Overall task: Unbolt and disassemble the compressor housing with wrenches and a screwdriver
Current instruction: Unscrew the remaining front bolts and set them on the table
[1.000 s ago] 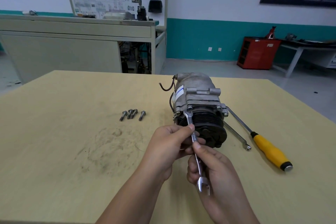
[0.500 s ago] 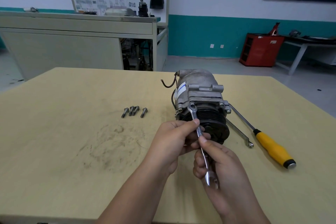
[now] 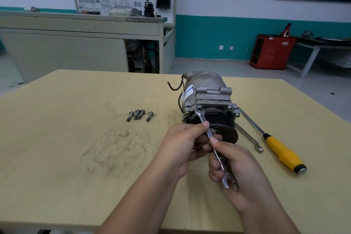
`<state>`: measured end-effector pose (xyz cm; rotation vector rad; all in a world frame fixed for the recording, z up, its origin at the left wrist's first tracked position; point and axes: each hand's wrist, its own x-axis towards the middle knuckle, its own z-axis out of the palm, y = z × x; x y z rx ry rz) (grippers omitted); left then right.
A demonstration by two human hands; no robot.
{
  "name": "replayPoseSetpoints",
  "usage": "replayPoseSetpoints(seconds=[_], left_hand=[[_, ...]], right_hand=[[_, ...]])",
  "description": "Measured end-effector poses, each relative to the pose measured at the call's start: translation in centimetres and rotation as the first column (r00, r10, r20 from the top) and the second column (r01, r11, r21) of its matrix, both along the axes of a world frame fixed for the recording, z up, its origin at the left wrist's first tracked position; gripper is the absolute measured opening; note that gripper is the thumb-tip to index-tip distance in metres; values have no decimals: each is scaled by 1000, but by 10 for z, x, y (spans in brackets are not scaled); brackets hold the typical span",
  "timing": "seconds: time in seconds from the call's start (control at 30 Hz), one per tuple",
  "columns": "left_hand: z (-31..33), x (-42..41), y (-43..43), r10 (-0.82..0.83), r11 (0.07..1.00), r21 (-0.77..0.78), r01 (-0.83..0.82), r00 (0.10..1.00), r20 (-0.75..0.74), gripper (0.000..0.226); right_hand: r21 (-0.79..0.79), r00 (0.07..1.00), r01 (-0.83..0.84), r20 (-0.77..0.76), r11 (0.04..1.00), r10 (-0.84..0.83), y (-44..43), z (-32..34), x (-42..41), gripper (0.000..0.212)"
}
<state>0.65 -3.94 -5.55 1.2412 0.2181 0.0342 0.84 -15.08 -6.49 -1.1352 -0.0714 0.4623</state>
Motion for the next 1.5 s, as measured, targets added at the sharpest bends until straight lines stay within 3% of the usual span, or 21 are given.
replayPoseSetpoints(seconds=[0.23,0.53,0.6,0.73,0.9,1.0,1.17,1.5], left_hand=[[0,-1,-9,-20,998,-62,20,1000,0,33],[2,-1,-10,35,997,-63,-37,999,-35,32],[2,-2,-10,32,997,-67,-35,999,-38,29],[2,-4,-8,22,996,-81,-25,999,-37,28],[2,-4,-6,-22,994,-106,14,997,-73,29],[-1,-3,-4,3,999,-47,-7,997,-75,30],[-2,-4,1,163,968,182,-171,985,57,36],[5,-6,8,103,989,100,-107,994,39,29]], right_hand=[[-105,995,-99,2,990,100,-13,14,11,21],[-235,987,38,161,971,1,-8,12,6,38],[-199,993,38,117,979,-15,-6,9,4,38],[95,987,-80,-131,992,92,-6,8,-2,24],[282,960,-91,-232,955,160,-3,5,-4,22],[302,962,-54,-240,952,131,1,5,-6,19],[298,967,-18,-236,955,92,10,8,-10,19],[209,992,38,-126,977,-12,23,9,-13,33]])
